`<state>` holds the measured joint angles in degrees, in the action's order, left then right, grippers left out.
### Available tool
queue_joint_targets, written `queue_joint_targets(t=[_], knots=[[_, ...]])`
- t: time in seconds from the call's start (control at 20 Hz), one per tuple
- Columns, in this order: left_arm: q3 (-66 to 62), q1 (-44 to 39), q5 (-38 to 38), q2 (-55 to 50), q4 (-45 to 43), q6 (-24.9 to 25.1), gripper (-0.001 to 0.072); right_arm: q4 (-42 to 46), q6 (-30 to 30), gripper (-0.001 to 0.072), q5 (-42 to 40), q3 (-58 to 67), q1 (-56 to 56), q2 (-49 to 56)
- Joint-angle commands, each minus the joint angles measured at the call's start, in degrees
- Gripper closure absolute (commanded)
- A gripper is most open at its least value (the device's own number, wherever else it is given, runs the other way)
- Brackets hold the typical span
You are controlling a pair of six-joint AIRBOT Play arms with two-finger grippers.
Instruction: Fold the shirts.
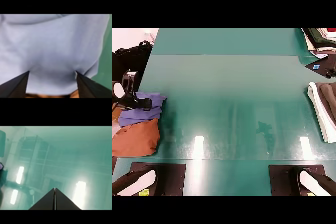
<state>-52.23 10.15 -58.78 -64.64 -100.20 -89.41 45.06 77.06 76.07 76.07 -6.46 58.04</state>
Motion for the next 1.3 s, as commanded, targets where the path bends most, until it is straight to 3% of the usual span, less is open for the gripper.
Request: queue_joint_targets(t=[0.0, 0.05, 0.1, 0.15, 0.35, 0.6, 0.8, 1.05, 1.25], knots=[[1.8, 0.5, 3.8, -0.9, 1.7, -2.4, 0.0061, 0.0, 0.0, 0.0695, 0.0, 0.0, 0.0, 0.0], [1.8, 0.5, 3.1, -0.9, 1.7, -3.4, 0.0294, 0.0, 0.0, 0.0694, 0.0, 0.0, 0.0, 0.0], [1.7, 0.5, 2.4, -0.9, 1.7, -3.7, 0.0574, 0.0, 0.0, 0.0695, 0.0, 0.0, 0.0, 0.0], [1.7, 0.5, 1.6, -0.5, 1.7, -3.7, 0.0675, 0.0, 0.0, 0.0694, 0.0, 0.0, 0.0, 0.0], [-7.2, 0.5, -3.0, 3.9, 1.9, -3.7, 0.0685, -1.0, 0.0, 0.0695, -1.4, 0.1, 0.0, -0.1], [-33.6, -4.0, -11.1, 13.3, 7.3, -2.8, 0.0686, -1.0, 0.0, 0.0695, -5.4, 7.5, 0.0, 0.0], [-49.4, -19.1, -13.5, 14.1, 7.2, -2.1, 0.0688, -1.0, 0.0, 0.0695, -9.1, 13.1, 0.0, 0.0], [-47.9, -38.3, -13.3, 8.2, 9.0, -3.7, 0.0687, -1.0, 0.0, 0.0694, -8.5, 15.0, 0.0, 0.0], [-45.7, -52.7, -12.2, -4.2, 19.5, -1.4, 0.0683, -1.0, 0.0, 0.0694, -7.9, 15.0, 0.0, 0.0]])
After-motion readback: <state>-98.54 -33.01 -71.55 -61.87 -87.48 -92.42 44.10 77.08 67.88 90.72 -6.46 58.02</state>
